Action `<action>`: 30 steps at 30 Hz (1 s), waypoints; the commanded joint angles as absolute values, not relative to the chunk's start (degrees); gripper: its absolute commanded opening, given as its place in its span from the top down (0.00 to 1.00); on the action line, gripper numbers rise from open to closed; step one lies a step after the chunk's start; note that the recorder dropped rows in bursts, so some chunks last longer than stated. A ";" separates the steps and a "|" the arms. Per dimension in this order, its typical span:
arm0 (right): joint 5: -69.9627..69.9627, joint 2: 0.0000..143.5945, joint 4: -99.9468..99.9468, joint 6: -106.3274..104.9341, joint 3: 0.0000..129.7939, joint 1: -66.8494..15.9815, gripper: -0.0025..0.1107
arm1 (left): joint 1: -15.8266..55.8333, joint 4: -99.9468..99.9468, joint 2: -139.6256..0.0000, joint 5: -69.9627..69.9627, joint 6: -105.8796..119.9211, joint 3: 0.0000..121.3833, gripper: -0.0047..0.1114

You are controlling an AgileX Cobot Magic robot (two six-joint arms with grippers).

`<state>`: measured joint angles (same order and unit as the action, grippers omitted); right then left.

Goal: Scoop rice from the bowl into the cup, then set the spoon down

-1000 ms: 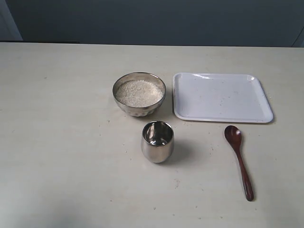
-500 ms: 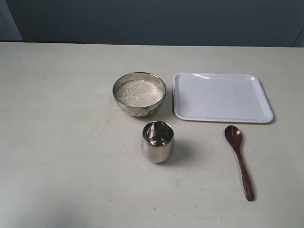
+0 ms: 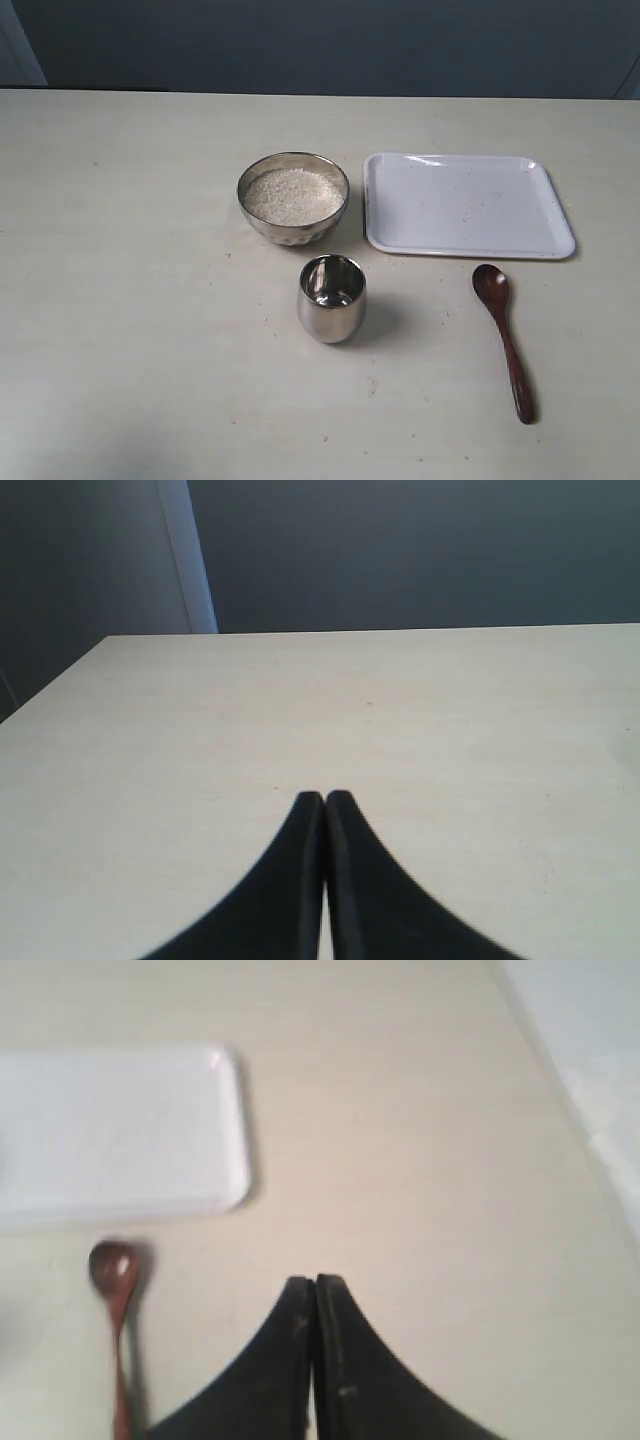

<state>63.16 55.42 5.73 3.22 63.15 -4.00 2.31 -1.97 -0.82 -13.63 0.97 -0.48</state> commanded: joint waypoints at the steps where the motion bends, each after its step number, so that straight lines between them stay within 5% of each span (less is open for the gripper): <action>1: 69.96 71.93 -5.94 -1.89 64.13 -10.53 0.98 | 2.39 -1.86 -0.75 -13.31 0.56 0.00 0.96; 10: 66.51 86.26 -7.70 1.13 50.29 -22.76 0.94 | 2.39 -1.86 -0.75 -13.31 0.56 0.00 0.96; 17: 55.59 86.26 -14.91 1.13 43.00 -23.42 0.58 | 2.39 -1.86 -0.75 -13.31 0.56 0.00 0.96; 30: 42.48 92.66 -13.77 2.31 38.48 -23.42 0.57 | 2.39 -1.86 -0.75 -13.31 0.56 0.00 0.96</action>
